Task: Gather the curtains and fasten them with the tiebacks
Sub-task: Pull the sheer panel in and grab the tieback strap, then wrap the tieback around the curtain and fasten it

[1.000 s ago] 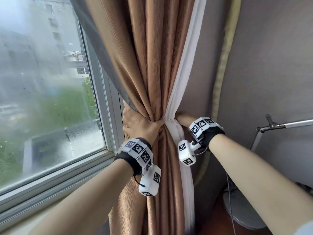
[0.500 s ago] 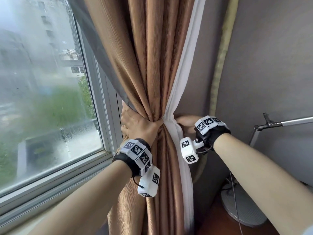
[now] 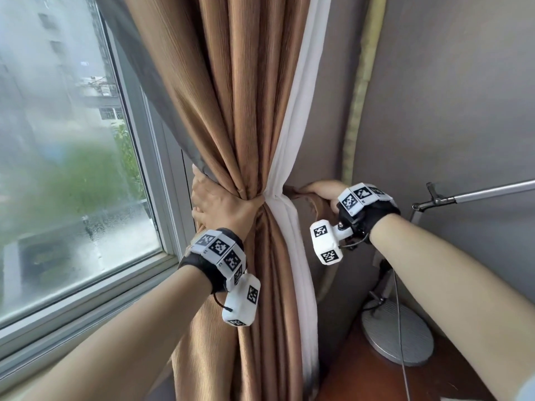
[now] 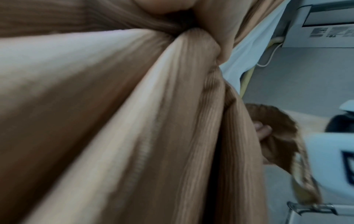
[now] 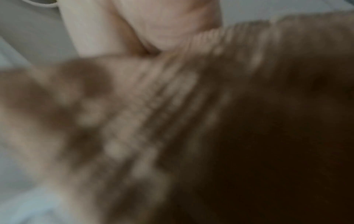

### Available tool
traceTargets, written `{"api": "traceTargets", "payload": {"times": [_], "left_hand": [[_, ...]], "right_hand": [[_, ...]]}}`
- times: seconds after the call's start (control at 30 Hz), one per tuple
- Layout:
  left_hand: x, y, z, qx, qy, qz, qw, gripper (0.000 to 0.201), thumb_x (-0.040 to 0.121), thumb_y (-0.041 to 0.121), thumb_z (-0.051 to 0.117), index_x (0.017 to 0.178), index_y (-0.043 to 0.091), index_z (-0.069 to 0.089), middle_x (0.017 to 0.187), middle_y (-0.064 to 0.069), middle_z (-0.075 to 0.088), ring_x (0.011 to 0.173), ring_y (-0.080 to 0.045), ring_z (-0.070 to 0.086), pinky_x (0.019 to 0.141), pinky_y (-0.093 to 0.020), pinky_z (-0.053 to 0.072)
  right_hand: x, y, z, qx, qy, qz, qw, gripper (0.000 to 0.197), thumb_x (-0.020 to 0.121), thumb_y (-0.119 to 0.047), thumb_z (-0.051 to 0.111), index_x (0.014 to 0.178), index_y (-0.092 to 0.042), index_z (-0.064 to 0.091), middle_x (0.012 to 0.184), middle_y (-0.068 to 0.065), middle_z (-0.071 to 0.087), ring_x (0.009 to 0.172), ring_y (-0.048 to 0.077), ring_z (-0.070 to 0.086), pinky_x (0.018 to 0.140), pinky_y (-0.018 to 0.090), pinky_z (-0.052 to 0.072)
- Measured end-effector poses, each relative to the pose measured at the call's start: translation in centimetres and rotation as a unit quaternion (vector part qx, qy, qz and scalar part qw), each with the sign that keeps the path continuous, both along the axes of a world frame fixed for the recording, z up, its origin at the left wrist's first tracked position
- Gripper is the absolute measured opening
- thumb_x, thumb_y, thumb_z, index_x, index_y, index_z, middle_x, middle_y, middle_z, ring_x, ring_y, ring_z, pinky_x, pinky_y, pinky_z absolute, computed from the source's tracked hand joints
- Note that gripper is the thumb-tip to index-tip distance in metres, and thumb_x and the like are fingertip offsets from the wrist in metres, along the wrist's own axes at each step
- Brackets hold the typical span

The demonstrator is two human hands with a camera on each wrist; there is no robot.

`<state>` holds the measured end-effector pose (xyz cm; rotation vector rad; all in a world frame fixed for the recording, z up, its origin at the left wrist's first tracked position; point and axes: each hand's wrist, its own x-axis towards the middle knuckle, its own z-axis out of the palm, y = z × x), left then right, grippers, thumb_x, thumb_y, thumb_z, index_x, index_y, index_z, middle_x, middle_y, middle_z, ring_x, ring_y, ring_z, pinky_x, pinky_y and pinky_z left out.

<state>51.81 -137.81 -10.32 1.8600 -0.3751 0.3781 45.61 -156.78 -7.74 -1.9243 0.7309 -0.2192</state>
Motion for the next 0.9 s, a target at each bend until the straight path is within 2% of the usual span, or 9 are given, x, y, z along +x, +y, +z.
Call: {"api": "traceTargets", "payload": {"times": [0.03, 0.1, 0.2, 0.27, 0.33, 0.47, 0.6, 0.73, 0.9], "left_hand": [[-0.1, 0.0, 0.0, 0.000, -0.001, 0.001, 1.000, 0.134, 0.055, 0.055, 0.081, 0.149, 0.013, -0.005, 0.155, -0.006, 0.012, 0.144, -0.025, 0.012, 0.116, -0.050, 0.010], [-0.3, -0.1, -0.1, -0.003, -0.002, 0.000, 1.000, 0.133, 0.055, 0.054, 0.080, 0.149, 0.013, -0.005, 0.155, -0.006, 0.012, 0.143, -0.025, 0.012, 0.116, -0.050, 0.009], [-0.5, -0.2, 0.1, -0.008, 0.001, -0.002, 1.000, 0.132, 0.056, 0.052, 0.080, 0.149, 0.014, -0.005, 0.154, -0.006, 0.012, 0.143, -0.025, 0.012, 0.117, -0.051, 0.008], [-0.5, -0.2, 0.1, -0.010, 0.000, 0.002, 1.000, 0.131, 0.056, 0.052, 0.080, 0.150, 0.013, -0.003, 0.153, -0.007, 0.014, 0.143, -0.026, 0.012, 0.117, -0.051, 0.008], [-0.7, -0.2, 0.1, -0.013, 0.000, 0.002, 1.000, 0.129, 0.056, 0.052, 0.080, 0.149, 0.013, 0.001, 0.152, -0.007, 0.016, 0.142, -0.025, 0.014, 0.117, -0.051, 0.009], [-1.1, 0.0, 0.1, -0.005, 0.002, -0.004, 1.000, 0.128, 0.058, 0.049, 0.081, 0.149, 0.013, -0.002, 0.153, -0.008, 0.014, 0.143, -0.027, 0.014, 0.116, -0.052, 0.009], [-1.4, 0.1, 0.2, -0.005, 0.004, -0.004, 1.000, 0.129, 0.058, 0.050, 0.081, 0.150, 0.013, -0.003, 0.154, -0.008, 0.014, 0.143, -0.028, 0.013, 0.116, -0.053, 0.009], [-1.6, 0.1, 0.2, 0.000, 0.003, -0.001, 1.000, 0.130, 0.057, 0.051, 0.080, 0.150, 0.013, -0.003, 0.154, -0.007, 0.015, 0.143, -0.028, 0.015, 0.115, -0.053, 0.010], [-1.2, 0.3, 0.0, 0.009, 0.005, 0.001, 1.000, 0.126, 0.054, 0.053, 0.079, 0.148, 0.012, 0.006, 0.151, -0.007, 0.020, 0.141, -0.028, 0.019, 0.115, -0.053, 0.014]], "right_hand": [[-0.6, 0.2, -0.2, 0.001, 0.013, -0.005, 1.000, 0.029, 0.084, -0.037, 0.063, 0.066, -0.015, 0.057, 0.046, -0.006, 0.059, 0.035, 0.003, 0.053, 0.055, 0.025, 0.040], [-1.5, 0.3, -0.8, -0.020, 0.027, 0.002, 0.999, 0.036, 0.083, -0.051, 0.059, 0.066, -0.019, 0.055, 0.055, -0.004, 0.056, 0.040, 0.006, 0.053, 0.055, 0.025, 0.038], [-3.1, 1.1, -0.9, -0.172, 0.066, 0.086, 0.979, 0.069, 0.070, -0.072, 0.056, 0.092, -0.007, 0.061, 0.080, 0.001, 0.058, 0.070, 0.017, 0.055, 0.065, 0.026, 0.041], [-4.0, 1.8, -0.9, -0.225, 0.123, 0.135, 0.957, 0.092, 0.060, -0.066, 0.072, 0.130, -0.014, 0.042, 0.118, 0.003, 0.055, 0.105, 0.019, 0.055, 0.090, 0.029, 0.045], [-4.8, 2.4, -1.2, -0.287, 0.144, 0.127, 0.938, 0.110, 0.061, -0.044, 0.082, 0.145, -0.025, 0.013, 0.141, 0.006, 0.043, 0.122, 0.024, 0.049, 0.102, 0.034, 0.041], [-5.8, 3.2, -0.9, -0.437, 0.046, 0.023, 0.898, 0.079, 0.075, -0.019, 0.064, 0.138, -0.029, 0.018, 0.131, 0.012, 0.048, 0.090, 0.034, 0.061, 0.077, 0.035, 0.050], [-6.8, 3.6, -0.4, -0.558, 0.026, 0.048, 0.828, 0.042, 0.083, -0.007, 0.047, 0.121, -0.024, 0.042, 0.124, 0.006, 0.049, 0.095, 0.036, 0.059, 0.072, 0.034, 0.043], [-7.1, 4.2, -0.9, -0.640, -0.024, 0.027, 0.767, 0.028, 0.080, -0.006, 0.044, 0.102, -0.013, 0.061, 0.110, 0.011, 0.062, 0.096, 0.036, 0.058, 0.083, 0.040, 0.038], [-8.0, 3.3, -0.9, -0.641, 0.002, -0.034, 0.766, 0.040, 0.078, 0.004, 0.045, 0.111, -0.012, 0.061, 0.112, 0.010, 0.063, 0.109, 0.031, 0.054, 0.095, 0.042, 0.031]]}}
